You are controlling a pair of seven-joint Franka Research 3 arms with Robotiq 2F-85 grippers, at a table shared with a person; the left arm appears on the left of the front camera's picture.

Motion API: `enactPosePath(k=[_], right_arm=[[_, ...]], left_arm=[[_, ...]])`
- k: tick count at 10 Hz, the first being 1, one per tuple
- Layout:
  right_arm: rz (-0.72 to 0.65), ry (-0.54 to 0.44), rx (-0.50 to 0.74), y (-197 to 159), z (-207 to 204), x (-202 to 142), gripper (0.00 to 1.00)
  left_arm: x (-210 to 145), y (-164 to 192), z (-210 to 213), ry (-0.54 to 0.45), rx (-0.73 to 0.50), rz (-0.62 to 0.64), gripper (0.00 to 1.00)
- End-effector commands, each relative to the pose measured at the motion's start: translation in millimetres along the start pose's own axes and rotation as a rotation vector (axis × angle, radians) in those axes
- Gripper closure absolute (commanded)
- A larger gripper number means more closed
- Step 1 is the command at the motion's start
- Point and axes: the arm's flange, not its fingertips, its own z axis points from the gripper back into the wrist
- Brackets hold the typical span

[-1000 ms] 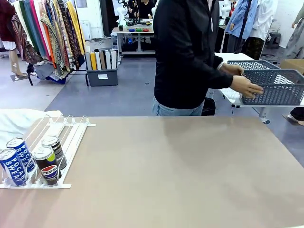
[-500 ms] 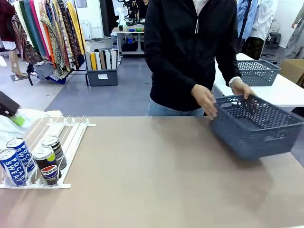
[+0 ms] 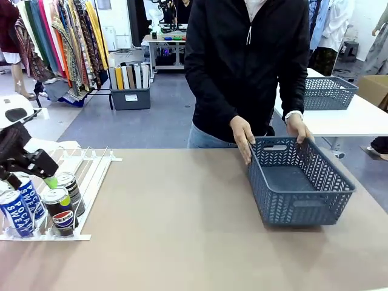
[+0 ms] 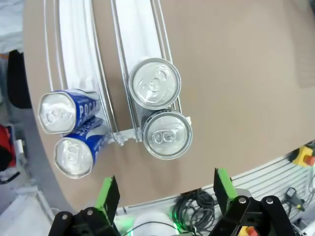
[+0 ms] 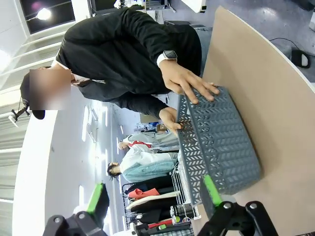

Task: Retrieve and store the cans from the dispenser.
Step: Pick up one can from the Automatic Can Dispenser and place it in the middle of the table.

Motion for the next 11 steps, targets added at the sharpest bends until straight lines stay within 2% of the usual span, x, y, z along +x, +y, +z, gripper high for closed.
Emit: enactPosePath(k=[1,4,6,11], right_arm=[[-0.001,0.005,0.001,4,2,-3,0.0],[-0.001,0.005,0.001,4,2,-3,0.0],[-0.001,0.005,0.001,4,2,-3,0.0],[-0.001,0.005,0.001,4,2,-3,0.0]], left_arm=[[-3,7,12,-0.031,0.013,0.0,0.0],[6,-8,-22,0.085,-0.005,0.058,0.0],[17,-10,-36,0.098,0.046,0.112,0.0],[32,-16,-71,0.192,0.051,0.163,0.0]])
